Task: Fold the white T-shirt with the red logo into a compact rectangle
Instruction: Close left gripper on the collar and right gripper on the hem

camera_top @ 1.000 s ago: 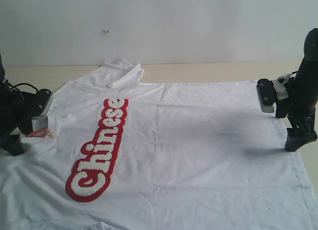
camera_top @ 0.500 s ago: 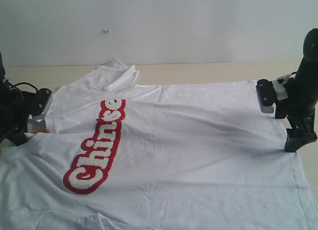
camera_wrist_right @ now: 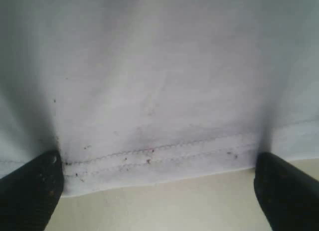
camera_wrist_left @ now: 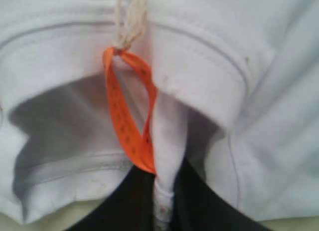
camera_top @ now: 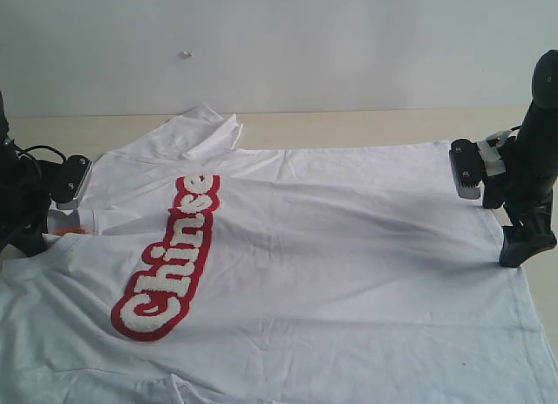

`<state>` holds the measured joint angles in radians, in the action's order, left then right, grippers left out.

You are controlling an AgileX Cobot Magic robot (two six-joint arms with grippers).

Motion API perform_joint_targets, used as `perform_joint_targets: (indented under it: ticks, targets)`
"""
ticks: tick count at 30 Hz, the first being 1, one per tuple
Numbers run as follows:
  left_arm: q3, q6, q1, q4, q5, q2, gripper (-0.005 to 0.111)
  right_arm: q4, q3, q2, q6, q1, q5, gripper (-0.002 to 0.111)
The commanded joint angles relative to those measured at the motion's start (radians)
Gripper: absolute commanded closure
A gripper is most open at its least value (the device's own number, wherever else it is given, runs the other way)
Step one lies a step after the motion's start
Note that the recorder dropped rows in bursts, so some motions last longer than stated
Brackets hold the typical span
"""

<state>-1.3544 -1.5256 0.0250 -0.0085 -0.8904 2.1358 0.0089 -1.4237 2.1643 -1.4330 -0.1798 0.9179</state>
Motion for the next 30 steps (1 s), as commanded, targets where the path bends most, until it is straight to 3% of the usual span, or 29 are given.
perform_joint_targets:
  ticks: [1, 22, 24, 25, 26, 27, 29, 30]
  targets:
    - [0.024, 0.010, -0.004, 0.039, -0.070, 0.044, 0.106, -0.009, 0.011, 0.028, -0.004, -0.003, -0.006, 0.003]
    - [0.024, 0.010, -0.004, 0.039, -0.070, 0.044, 0.106, -0.009, 0.011, 0.032, -0.004, -0.003, -0.017, 0.005]
    - [0.024, 0.010, -0.004, 0.039, -0.070, 0.044, 0.106, -0.009, 0.011, 0.032, -0.004, -0.003, -0.017, 0.017]
    - [0.024, 0.010, -0.004, 0.039, -0.070, 0.044, 0.106, -0.009, 0.011, 0.032, 0.001, -0.003, -0.017, 0.029]
    - [0.024, 0.010, -0.004, 0.039, -0.070, 0.044, 0.106, -0.009, 0.011, 0.032, 0.005, -0.003, -0.004, 0.049]
    - [0.024, 0.010, -0.004, 0.039, -0.070, 0.044, 0.106, -0.009, 0.011, 0.032, 0.005, -0.003, 0.008, 0.061]
    - [0.024, 0.010, -0.004, 0.039, -0.070, 0.044, 0.106, -0.009, 0.011, 0.032, 0.011, -0.003, 0.059, 0.100]
    - [0.024, 0.010, -0.004, 0.039, -0.070, 0.044, 0.106, -0.009, 0.011, 0.032, 0.054, -0.003, 0.041, 0.107]
